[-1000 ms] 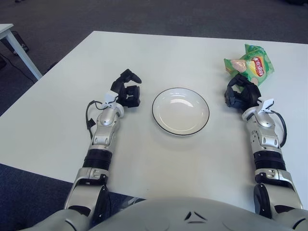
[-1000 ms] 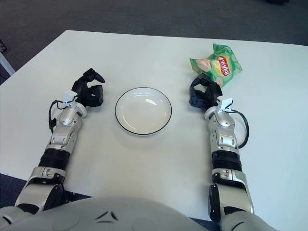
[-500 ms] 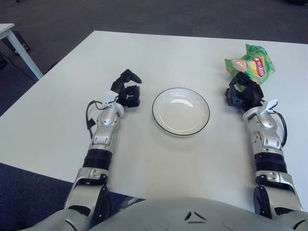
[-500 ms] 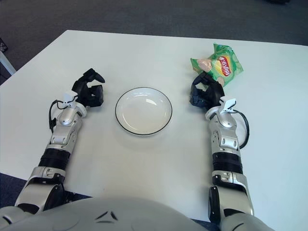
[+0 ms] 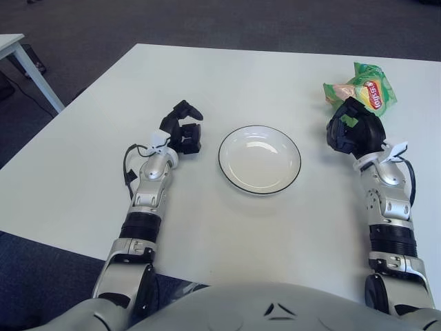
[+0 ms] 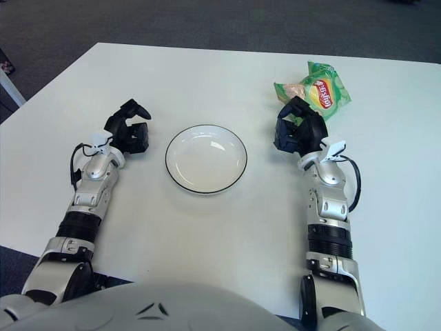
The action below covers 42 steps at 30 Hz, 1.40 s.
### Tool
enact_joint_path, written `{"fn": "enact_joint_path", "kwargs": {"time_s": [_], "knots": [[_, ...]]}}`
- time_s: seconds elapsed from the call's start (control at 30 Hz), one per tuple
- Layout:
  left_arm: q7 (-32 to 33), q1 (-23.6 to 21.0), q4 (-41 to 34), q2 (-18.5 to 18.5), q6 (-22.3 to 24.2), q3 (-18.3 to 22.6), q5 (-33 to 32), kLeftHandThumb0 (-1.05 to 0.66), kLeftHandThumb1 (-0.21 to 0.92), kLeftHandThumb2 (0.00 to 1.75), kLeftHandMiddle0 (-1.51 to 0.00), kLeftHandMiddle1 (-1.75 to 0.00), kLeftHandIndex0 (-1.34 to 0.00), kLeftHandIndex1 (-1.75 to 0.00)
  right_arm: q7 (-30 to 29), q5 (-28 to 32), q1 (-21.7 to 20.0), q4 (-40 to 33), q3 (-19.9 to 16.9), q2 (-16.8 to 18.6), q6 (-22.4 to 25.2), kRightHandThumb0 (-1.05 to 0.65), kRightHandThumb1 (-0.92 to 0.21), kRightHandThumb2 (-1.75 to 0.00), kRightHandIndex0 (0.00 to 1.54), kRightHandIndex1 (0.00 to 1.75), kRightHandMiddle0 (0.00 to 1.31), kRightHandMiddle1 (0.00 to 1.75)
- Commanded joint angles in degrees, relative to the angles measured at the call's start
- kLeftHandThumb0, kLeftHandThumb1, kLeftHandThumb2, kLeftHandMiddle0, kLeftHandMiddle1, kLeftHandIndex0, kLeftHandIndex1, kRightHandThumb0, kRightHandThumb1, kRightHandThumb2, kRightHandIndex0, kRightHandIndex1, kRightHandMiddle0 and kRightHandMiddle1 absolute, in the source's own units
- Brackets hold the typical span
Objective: Put the snack into the plate.
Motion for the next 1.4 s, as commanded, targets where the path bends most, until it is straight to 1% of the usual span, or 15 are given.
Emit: {"fn": "enact_joint_path", "kwargs": {"time_s": [0.0,0.07,0.1,0.3,0.4,0.47,0.63,0.73,0.83,0.97,1.0,1.07,1.23,1.3,1.37], "knots": [[0.58,7.96,6.57,-3.43,-1.14,-0.6,0.5,-0.45,0.41,1.2,-1.23,-1.75,-0.54,-1.75,1.41,-1.04,-1.52,-3.86,-0.27,-2.95,-0.33,-0.23,-0.29,-1.34,0.85,1.75,0.5,1.74],[0.57,7.83,6.88,-3.44,-1.45,-0.54,0.5,-0.45,0.41,1.19,-1.23,-1.75,-0.54,-1.75,1.71,-2.41,-1.47,-5.26,0.14,-4.2,-1.16,-0.13,-0.25,-1.4,0.79,1.73,0.46,1.74],[0.57,7.79,6.96,-3.45,-1.54,-0.52,0.51,-0.45,0.41,1.19,-1.22,-1.75,-0.54,-1.75,1.98,-4.56,-1.93,-4.1,0.5,-5.59,-3.8,-0.08,-0.25,-1.4,0.77,1.72,0.44,1.75],[0.63,7.63,7.27,-3.55,-2.14,-0.4,0.66,-0.45,0.4,1.21,-1.23,-1.75,-0.54,-1.75,2.26,-11.86,-5.13,4.17,0.88,-10.86,-15.43,-0.02,-0.29,-1.35,0.67,1.72,0.38,1.75],[0.84,7.59,7.28,-3.69,-2.48,-0.35,0.89,-0.45,0.39,1.23,-1.23,-1.75,-0.55,-1.75,1.83,-13.87,-6.03,6.83,0.65,-12.8,-19.22,-0.01,-0.33,-1.3,0.63,1.71,0.35,1.75],[0.97,7.65,7.18,-3.7,-2.64,-0.35,1.12,-0.46,0.38,1.23,-1.24,-1.75,-0.56,-1.75,1.21,-15.67,-6.38,7.3,0.61,-14.36,-20.52,-0.01,-0.36,-1.26,0.62,1.67,0.34,1.75],[1.11,7.6,7.23,-3.52,-2.46,-0.36,1.45,-0.46,0.38,1.24,-1.24,-1.75,-0.56,-1.75,-0.37,-20.03,-6.71,4.29,0.32,-17.73,-19.93,-0.01,-0.42,-1.15,0.6,1.58,0.33,1.75],[1.17,7.57,7.33,-3.53,-2.46,-0.3,1.39,-0.46,0.38,1.23,-1.24,-1.75,-0.56,-1.75,-2.9,-25.23,-7.51,5.71,0.74,-20.41,-21.35,-0.01,-0.45,-1.1,0.59,1.54,0.33,1.75],[1.41,7.51,7.22,-3.66,-2.43,-0.26,1.39,-0.45,0.39,1.23,-1.24,-1.75,-0.55,-1.75,-5.69,-30.56,-9.46,9.97,1.79,-23.88,-24.25,-0.01,-0.49,-1.05,0.57,1.53,0.31,1.75],[1.75,7.45,7.02,-3.75,-2.08,-0.35,1.57,-0.46,0.38,1.23,-1.24,-1.75,-0.56,-1.75,-8.65,-36.2,-13.16,17.18,4.26,-28.11,-28.92,-0.01,-0.64,-0.86,0.48,1.51,0.23,1.75],[1.76,7.46,7.01,-3.71,-2.05,-0.35,1.57,-0.46,0.38,1.23,-1.24,-1.75,-0.56,-1.75,-9.21,-36.96,-13.68,18.16,4.74,-28.56,-29.67,-0.14,-0.67,-0.83,0.41,1.53,0.26,1.75],[1.85,7.64,6.81,-3.63,-2.04,-0.38,1.63,-0.46,0.38,1.23,-1.24,-1.75,-0.56,-1.75,-10.63,-39.99,-14.9,19.97,6.47,-30.37,-31.3,-0.26,-0.7,-0.8,0.34,1.54,0.28,1.75],[1.89,7.93,6.41,-3.53,-1.92,-0.48,1.54,-0.46,0.38,1.23,-1.24,-1.75,-0.56,-1.75,-13.02,-44.05,-17.02,23.01,9.34,-33.11,-34.33,-0.36,-0.77,-0.71,0.25,1.5,0.27,1.75],[1.97,7.99,6.3,-3.52,-1.86,-0.48,1.53,-0.46,0.38,1.23,-1.24,-1.75,-0.56,-1.75,-13.81,-45.25,-17.67,23.87,10.29,-33.95,-35.32,-0.58,-0.75,-0.68,0.22,1.47,0.11,1.66],[2.18,8.02,6.13,-3.55,-1.67,-0.53,1.63,-0.46,0.38,1.23,-1.24,-1.75,-0.56,-1.75,-14.11,-47.09,-18.61,24.81,11.69,-35.32,-36.24,-0.66,-0.74,-0.68,0.19,1.44,0.06,1.59]]}}
